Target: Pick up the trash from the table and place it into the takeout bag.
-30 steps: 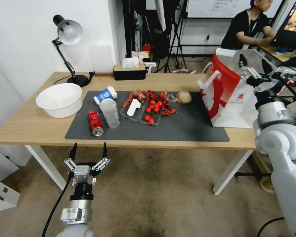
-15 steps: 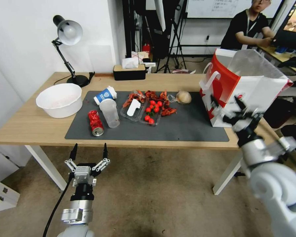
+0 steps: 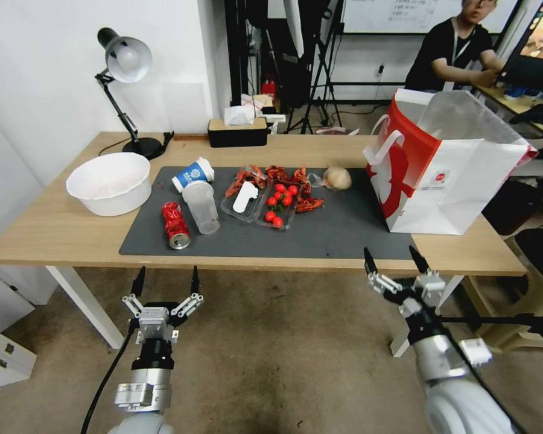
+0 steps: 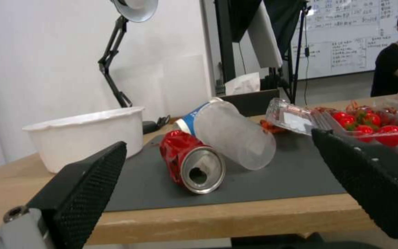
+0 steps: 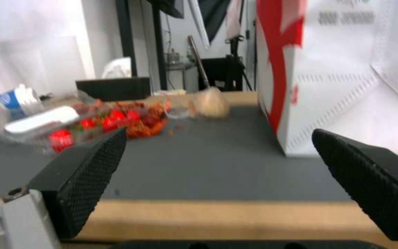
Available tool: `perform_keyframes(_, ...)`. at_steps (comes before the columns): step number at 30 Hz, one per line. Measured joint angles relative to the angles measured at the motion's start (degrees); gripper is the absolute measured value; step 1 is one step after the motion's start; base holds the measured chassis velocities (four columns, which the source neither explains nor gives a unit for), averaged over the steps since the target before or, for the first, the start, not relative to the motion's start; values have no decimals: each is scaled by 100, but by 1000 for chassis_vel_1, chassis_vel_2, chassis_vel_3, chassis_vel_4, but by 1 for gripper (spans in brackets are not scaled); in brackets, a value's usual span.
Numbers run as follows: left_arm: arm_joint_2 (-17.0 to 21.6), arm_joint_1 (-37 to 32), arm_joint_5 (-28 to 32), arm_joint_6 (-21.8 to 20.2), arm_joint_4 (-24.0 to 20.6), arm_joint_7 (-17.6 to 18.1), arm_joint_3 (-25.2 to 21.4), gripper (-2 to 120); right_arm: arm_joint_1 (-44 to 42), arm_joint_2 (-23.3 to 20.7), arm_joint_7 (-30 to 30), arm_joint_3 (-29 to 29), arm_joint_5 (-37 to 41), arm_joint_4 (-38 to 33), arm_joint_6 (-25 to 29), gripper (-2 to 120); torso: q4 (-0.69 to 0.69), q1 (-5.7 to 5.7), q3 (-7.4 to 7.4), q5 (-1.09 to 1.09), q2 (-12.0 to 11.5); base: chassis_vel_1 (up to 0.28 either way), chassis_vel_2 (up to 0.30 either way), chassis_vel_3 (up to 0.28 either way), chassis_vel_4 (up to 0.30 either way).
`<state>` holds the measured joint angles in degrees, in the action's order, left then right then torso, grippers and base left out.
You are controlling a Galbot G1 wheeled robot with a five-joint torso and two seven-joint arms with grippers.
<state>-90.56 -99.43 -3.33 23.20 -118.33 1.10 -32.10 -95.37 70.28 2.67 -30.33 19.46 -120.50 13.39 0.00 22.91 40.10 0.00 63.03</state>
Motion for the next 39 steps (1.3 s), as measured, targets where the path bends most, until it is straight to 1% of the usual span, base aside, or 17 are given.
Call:
perform_keyframes(1,-8,-1,0,0,26,-5,12,100,-111,90,26,7,-98,110,170,100,0,0,0,0,0,0,0,0,0)
perform_keyframes(8,-16,-1,0,1,46,-10,20,100,-174,154,34,20,-138,215,281,100,0,0,0,0,0,0,0,0,0)
perform_keyframes(11,-19,2,-3,16,87,-4,26,100,-202,235,22,41,-179,421,423,100,0,1,0,0,0,0,0,0,0)
perform_keyframes(18,-28,-30,-8,46,120,1,20,100,-114,249,8,100,-183,518,421,100,0,1,1,0,0,0,0,0,0)
perform_keyframes(26,-36,-67,-8,126,152,0,-6,100,136,136,7,140,-141,467,140,100,0,1,1,0,0,0,0,0,0)
perform_keyframes(30,-54,-38,-52,133,193,-14,15,100,454,95,-3,289,-83,398,-188,100,0,1,1,0,-1,0,0,0,0)
perform_keyframes(31,-54,-38,-52,133,193,-14,15,100,454,95,-3,289,-83,398,-188,100,0,1,1,0,-1,0,0,0,0)
perform_keyframes(34,-57,-20,-96,133,194,-36,43,100,628,41,43,403,-68,335,-480,100,-1,1,1,1,-1,0,0,0,0)
perform_keyframes(35,-57,-20,-96,133,194,-36,43,100,628,41,43,403,-68,335,-480,100,-1,1,1,1,-1,0,0,0,0)
perform_keyframes(37,-63,-13,-100,129,187,-39,54,100,883,-15,101,484,-24,291,-736,100,0,1,1,1,0,0,0,0,0)
perform_keyframes(39,-64,-13,-100,129,186,-39,53,100,949,-25,114,504,-18,281,-788,100,1,1,1,0,0,0,0,0,0)
